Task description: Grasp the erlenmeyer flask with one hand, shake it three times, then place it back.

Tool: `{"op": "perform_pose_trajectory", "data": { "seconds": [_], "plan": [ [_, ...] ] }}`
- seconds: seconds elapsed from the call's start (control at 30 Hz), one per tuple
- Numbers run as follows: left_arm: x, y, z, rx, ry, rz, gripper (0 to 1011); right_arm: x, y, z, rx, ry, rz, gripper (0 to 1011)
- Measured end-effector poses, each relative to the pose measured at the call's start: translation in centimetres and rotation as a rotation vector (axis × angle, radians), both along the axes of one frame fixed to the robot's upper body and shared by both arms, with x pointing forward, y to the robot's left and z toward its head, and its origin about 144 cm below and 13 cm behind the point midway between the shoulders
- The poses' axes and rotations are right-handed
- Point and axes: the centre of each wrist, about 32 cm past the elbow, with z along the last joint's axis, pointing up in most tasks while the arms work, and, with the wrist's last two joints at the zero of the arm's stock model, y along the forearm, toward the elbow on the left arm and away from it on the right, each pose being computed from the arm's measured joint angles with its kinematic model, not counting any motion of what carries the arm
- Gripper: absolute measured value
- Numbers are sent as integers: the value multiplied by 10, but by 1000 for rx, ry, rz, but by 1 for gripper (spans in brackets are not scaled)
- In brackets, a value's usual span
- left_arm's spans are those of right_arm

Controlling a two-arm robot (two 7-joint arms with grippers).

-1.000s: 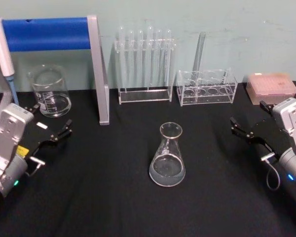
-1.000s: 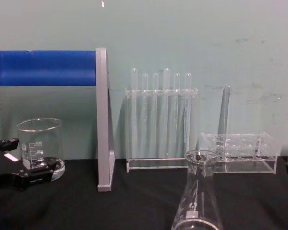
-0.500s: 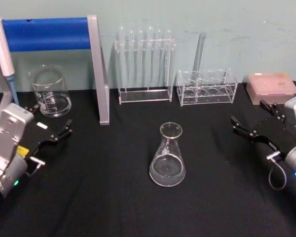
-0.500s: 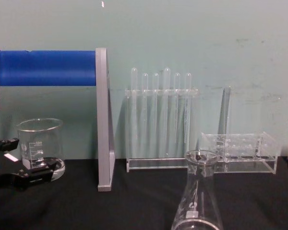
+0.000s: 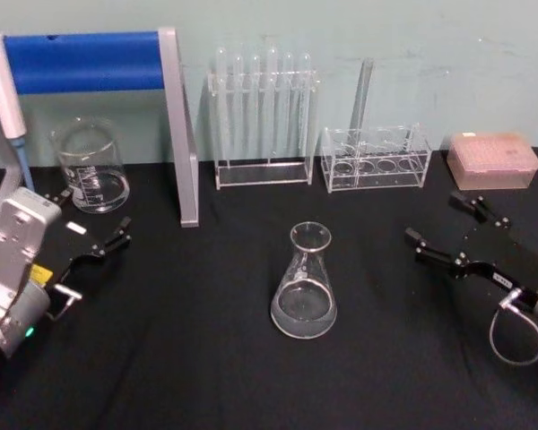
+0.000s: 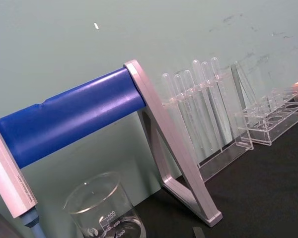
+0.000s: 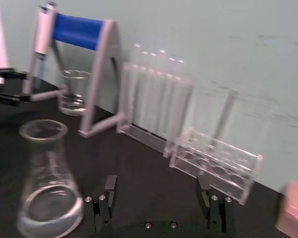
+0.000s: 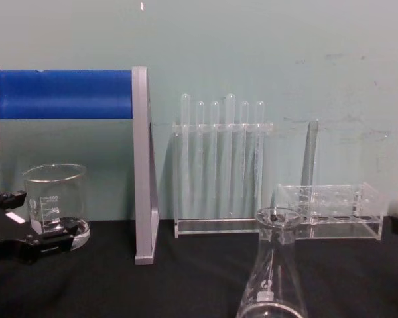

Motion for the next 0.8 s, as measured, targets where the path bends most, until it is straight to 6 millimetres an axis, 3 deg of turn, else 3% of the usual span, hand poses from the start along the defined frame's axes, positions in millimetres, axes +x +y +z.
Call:
{"op": "perform_pose_trajectory", "data": {
  "seconds": [0.8],
  "plan": [
    [0, 0, 0, 0, 0, 0, 1001, 8, 22, -2, 61, 45, 303, 1000]
  ]
}}
